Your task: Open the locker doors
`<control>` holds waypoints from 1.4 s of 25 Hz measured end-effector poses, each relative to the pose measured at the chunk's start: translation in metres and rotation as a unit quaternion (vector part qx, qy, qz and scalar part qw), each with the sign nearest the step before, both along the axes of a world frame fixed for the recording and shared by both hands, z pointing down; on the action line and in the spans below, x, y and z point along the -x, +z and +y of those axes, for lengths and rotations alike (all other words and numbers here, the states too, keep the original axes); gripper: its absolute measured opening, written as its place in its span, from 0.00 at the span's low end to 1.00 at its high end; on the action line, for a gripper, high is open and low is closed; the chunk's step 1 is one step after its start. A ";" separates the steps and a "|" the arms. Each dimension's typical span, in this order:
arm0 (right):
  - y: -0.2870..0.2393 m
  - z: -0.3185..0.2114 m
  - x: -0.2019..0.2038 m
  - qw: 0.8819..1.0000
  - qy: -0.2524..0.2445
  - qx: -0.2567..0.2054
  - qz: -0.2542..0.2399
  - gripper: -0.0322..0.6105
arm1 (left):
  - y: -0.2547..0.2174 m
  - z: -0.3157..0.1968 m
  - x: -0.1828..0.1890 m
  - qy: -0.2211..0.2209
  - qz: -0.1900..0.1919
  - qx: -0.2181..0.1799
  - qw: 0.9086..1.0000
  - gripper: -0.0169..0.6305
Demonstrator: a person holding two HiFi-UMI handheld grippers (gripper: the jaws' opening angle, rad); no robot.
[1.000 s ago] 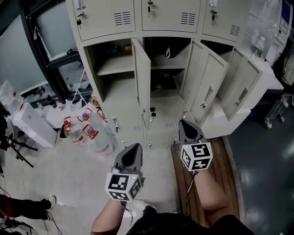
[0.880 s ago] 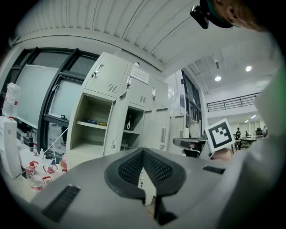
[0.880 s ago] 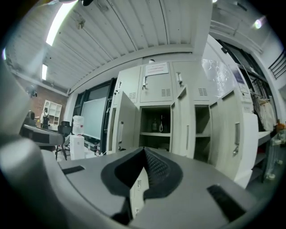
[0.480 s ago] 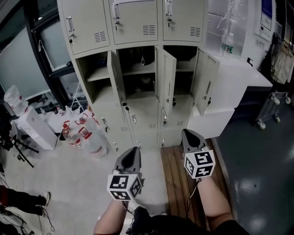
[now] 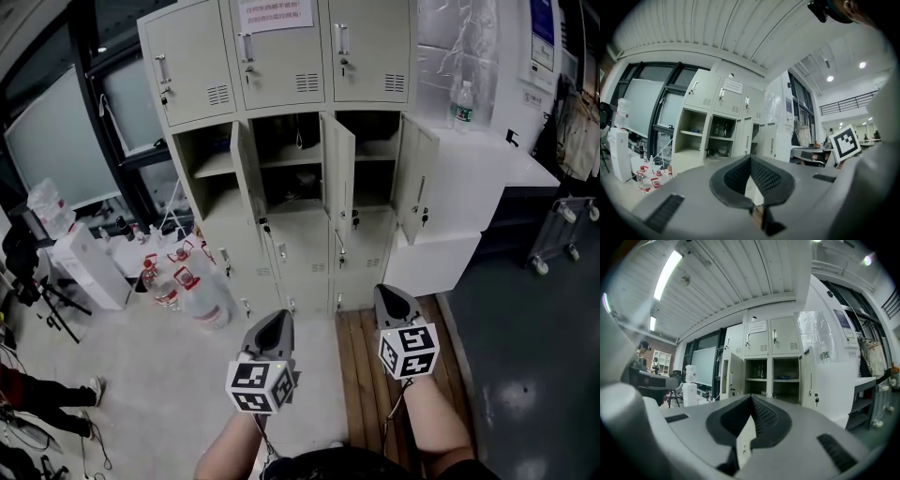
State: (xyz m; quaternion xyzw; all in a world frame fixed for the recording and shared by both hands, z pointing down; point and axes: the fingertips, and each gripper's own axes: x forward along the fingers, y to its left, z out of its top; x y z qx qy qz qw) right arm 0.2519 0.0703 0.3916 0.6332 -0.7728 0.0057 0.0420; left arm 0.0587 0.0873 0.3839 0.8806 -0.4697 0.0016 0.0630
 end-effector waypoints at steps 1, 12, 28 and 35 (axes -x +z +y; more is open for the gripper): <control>0.000 0.001 0.002 1.000 0.001 0.001 -0.003 0.05 | -0.001 0.001 0.003 0.000 -0.001 0.000 1.000 0.03; -0.005 0.017 0.063 0.999 0.030 0.000 -0.025 0.05 | -0.016 0.003 0.066 0.028 -0.010 -0.008 1.000 0.03; -0.002 0.056 0.130 0.997 0.078 0.006 -0.012 0.05 | -0.014 0.015 0.129 0.080 0.007 -0.004 0.997 0.03; 0.000 0.064 0.140 0.997 0.081 0.007 -0.013 0.05 | -0.015 0.023 0.137 0.084 0.005 -0.006 0.996 0.03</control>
